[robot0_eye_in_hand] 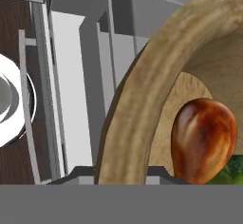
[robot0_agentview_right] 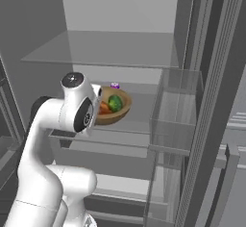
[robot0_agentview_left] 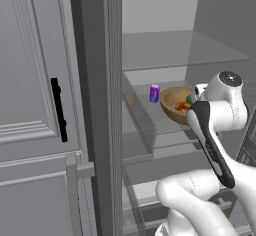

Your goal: Pick the chicken drumstick and broccoli from their plates and place them in the bowl. Then put the bowl in the fridge.

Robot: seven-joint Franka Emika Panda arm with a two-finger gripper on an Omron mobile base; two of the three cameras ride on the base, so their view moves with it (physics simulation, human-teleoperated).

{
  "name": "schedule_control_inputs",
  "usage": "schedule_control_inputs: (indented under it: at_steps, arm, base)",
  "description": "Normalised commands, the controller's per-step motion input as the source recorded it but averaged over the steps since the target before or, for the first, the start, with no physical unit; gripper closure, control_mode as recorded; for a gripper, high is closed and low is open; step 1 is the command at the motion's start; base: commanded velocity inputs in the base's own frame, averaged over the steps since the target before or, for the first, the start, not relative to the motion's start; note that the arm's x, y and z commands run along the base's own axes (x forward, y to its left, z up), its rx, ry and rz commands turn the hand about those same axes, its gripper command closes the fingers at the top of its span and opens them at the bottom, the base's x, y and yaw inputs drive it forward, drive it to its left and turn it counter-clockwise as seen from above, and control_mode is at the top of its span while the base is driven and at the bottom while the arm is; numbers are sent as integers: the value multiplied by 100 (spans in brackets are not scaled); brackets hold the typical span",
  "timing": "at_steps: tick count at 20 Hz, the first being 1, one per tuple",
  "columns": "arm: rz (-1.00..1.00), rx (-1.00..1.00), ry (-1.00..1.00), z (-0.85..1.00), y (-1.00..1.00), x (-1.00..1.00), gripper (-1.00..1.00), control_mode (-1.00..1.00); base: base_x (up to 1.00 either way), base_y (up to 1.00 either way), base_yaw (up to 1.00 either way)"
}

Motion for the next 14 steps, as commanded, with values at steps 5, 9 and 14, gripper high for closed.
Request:
schedule_control_inputs:
  at_steps: [5, 9, 14]
  arm:
    - [8, 0, 0, -58, -20, 100, 100, -100]
    - [8, 0, 0, -55, -14, 100, 100, -100]
    - [4, 2, 0, -36, -24, 95, 100, -100]
  base:
    - [0, 0, 0]
    - [0, 0, 0]
    - [0, 0, 0]
